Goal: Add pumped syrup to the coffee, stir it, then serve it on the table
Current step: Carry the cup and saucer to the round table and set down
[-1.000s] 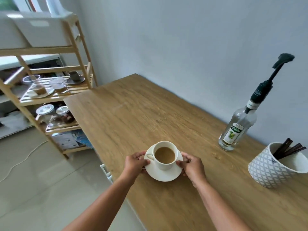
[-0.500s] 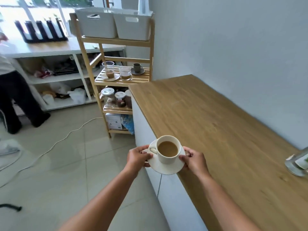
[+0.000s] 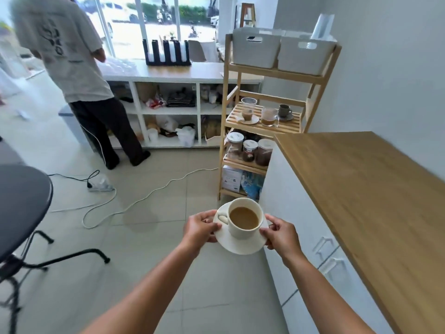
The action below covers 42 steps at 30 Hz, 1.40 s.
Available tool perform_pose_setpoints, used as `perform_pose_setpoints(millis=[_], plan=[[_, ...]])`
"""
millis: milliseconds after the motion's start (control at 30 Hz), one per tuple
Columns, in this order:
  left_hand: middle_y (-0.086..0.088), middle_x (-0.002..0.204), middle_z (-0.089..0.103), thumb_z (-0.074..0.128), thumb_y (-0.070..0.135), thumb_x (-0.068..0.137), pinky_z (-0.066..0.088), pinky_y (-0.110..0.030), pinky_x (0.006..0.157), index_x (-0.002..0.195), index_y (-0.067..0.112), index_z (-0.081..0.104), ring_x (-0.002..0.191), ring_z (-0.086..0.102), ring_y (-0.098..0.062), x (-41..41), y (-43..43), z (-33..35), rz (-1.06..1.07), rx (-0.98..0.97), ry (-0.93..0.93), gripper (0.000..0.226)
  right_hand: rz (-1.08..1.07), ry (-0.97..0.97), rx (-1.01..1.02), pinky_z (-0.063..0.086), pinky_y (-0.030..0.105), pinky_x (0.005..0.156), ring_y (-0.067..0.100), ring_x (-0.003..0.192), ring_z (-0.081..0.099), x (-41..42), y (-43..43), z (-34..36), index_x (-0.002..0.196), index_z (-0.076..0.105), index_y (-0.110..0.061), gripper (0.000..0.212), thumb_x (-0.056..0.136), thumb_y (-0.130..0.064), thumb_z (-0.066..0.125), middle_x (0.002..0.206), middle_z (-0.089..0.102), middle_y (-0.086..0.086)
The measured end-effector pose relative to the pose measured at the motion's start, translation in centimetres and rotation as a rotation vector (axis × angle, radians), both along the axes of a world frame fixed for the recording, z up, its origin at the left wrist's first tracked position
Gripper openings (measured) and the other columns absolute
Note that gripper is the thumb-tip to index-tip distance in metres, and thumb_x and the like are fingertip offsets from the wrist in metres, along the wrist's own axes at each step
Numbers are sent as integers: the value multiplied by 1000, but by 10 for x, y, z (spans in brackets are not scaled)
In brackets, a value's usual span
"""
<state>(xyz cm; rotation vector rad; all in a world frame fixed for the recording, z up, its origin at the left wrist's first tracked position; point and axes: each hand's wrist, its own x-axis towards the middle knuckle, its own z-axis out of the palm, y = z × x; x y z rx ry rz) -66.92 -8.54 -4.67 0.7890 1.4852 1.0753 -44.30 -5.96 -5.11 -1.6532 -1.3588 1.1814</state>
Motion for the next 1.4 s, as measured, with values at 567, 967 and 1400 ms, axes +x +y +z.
perform_pose_setpoints(millis=[567,967,1400], plan=[[-15,97,74,66,-9,86,58,-28,52,123,8,68,72,69,-25,-216,-48,-11,510,-14,-53,41,508,77,-75,43,22,43,11,49,49,-257,56,-1,123,65,-25,46,85,1,65,76,58,12],[-11,88,69,62,-11,84,59,-28,52,126,7,67,77,68,-25,-339,-24,-18,914,-47,-60,46,878,61,-103,44,24,46,12,47,48,-445,138,-15,117,70,-30,47,82,1,65,64,53,2],[-7,80,70,65,-6,84,56,-26,53,113,15,75,65,69,-16,-462,-34,-32,1190,-49,-38,37,1210,22,-85,43,24,45,10,45,45,-627,157,-23,111,72,-32,47,79,1,61,59,45,-2]])
